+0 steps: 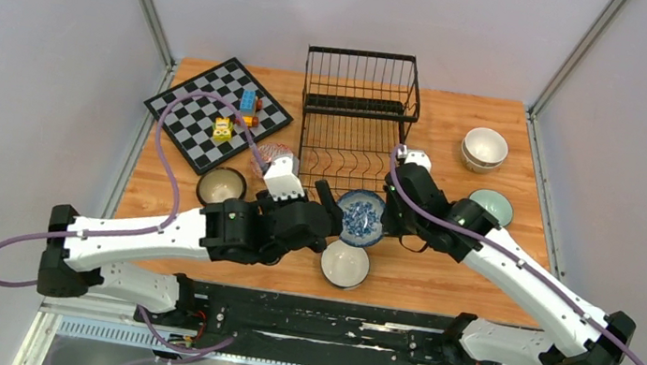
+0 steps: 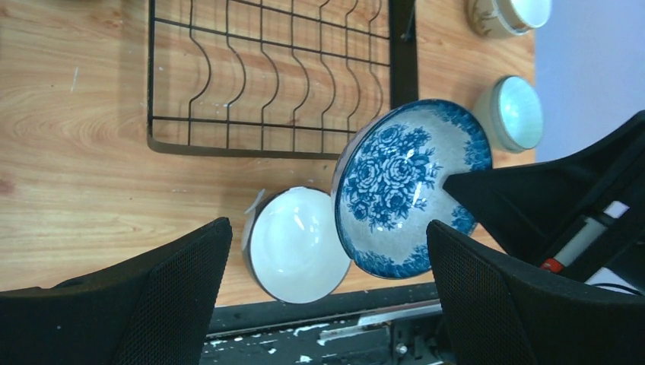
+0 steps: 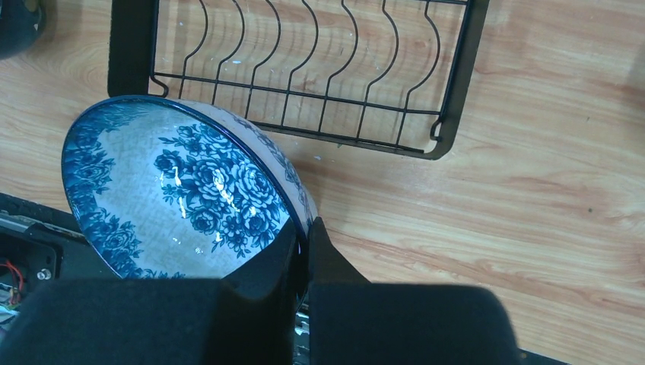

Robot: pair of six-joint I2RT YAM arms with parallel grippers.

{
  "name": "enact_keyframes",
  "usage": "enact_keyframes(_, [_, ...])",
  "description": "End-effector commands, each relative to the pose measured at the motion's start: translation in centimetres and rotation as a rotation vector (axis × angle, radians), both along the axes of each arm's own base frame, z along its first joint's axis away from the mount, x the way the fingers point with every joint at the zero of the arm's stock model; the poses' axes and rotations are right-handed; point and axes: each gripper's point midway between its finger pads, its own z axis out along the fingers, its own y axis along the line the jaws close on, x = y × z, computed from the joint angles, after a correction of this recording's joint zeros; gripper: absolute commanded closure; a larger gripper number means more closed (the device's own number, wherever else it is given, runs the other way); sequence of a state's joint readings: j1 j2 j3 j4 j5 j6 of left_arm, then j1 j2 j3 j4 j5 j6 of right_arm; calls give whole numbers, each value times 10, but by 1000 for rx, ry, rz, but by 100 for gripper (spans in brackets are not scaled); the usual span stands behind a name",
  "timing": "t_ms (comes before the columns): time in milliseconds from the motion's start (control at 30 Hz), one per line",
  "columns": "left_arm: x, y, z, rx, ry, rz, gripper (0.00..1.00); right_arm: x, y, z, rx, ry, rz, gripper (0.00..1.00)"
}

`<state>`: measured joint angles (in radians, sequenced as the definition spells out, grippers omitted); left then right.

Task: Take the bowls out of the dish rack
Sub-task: Place the bowl with the bowl.

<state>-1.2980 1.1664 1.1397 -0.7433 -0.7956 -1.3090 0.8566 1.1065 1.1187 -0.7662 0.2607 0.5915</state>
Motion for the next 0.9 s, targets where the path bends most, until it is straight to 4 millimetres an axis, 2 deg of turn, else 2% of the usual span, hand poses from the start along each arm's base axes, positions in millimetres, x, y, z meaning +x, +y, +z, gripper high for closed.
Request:
enact_keyframes(0, [7, 1, -17, 95, 16, 31, 0, 6, 7, 6, 82, 12, -71, 100])
enact_keyframes(233, [15, -12, -36, 145, 45, -10, 16, 2, 7, 12, 109, 21, -81, 100])
enact_keyframes(367, [19, -19, -39, 121, 41, -34, 31, 0, 8, 13, 119, 27, -77, 100])
enact_keyframes(467, [20, -25, -41, 94, 37, -57, 47, 0, 9, 12, 123, 33, -81, 100])
enact_keyframes(667, [20, -29, -43, 96, 39, -71, 52, -2, 11, 10, 132, 51, -86, 100])
enact_keyframes(867, [20, -31, -44, 88, 36, -74, 71, -1, 12, 9, 134, 54, -89, 100])
